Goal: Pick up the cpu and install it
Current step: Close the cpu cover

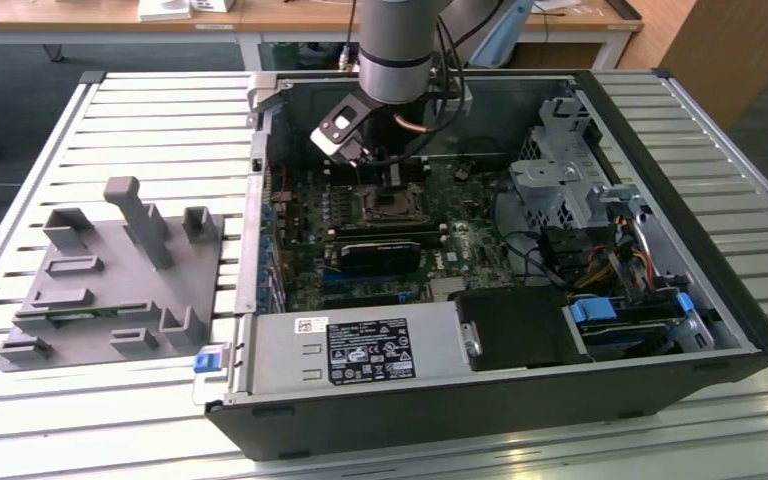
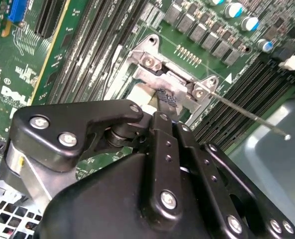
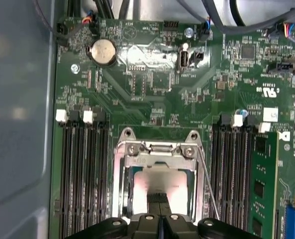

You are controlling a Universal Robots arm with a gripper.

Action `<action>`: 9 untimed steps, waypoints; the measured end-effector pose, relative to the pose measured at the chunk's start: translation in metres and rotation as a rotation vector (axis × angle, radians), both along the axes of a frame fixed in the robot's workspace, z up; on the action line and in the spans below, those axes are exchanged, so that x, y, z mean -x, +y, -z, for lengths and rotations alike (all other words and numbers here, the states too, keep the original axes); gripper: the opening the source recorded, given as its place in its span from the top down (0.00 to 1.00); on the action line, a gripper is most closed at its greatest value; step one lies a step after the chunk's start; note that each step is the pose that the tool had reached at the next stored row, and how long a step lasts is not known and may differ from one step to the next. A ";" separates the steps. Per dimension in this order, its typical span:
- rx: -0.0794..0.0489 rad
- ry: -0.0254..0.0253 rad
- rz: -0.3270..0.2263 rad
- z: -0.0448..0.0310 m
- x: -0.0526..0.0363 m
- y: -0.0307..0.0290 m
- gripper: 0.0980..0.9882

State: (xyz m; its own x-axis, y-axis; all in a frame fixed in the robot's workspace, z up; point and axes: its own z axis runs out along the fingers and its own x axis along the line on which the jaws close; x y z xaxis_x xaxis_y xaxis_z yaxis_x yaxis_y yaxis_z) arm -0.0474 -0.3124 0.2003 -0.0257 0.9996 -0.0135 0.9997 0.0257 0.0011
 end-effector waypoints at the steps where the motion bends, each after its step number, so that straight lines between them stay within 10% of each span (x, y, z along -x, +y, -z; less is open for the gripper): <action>1: -0.001 0.0000 0.000 0.0001 -0.0006 0.0000 0.99; 9: -0.001 0.0000 0.000 -0.0077 -0.0018 0.0000 0.99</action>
State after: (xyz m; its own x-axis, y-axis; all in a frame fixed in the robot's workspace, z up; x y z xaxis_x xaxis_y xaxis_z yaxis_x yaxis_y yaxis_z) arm -0.0456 -0.3124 0.2080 -0.0256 0.9996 -0.0121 0.9997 0.0256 0.0012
